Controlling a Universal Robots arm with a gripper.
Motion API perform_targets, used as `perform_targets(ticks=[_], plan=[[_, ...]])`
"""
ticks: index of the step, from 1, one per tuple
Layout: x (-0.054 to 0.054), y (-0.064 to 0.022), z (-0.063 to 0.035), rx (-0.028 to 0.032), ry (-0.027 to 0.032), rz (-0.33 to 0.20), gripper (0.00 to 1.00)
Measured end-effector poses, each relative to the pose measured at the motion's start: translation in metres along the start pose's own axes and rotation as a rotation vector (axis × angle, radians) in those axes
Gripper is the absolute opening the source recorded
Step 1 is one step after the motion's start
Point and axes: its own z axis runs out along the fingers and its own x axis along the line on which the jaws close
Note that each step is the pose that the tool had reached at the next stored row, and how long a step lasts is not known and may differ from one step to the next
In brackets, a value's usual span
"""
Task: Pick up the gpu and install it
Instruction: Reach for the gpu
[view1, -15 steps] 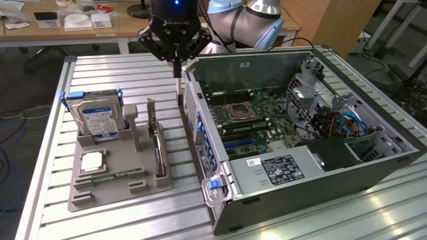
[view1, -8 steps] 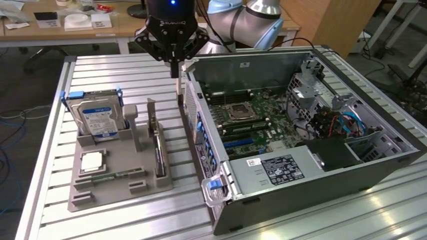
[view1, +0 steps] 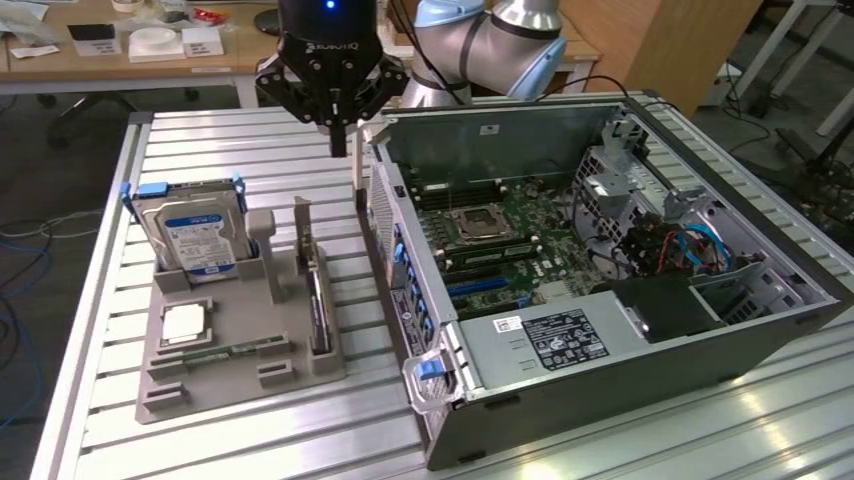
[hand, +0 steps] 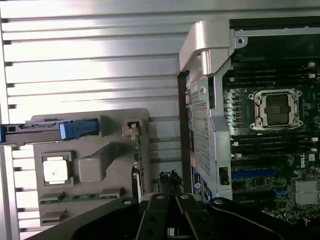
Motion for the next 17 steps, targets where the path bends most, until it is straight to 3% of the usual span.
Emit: perform_targets(ticks=[11,17], plan=[[0.011,-0.0008,0.0,0.0001,0.0,0.0,0.11],[0.011,-0.0008,0.0,0.0,0.0001,0.0,0.11]])
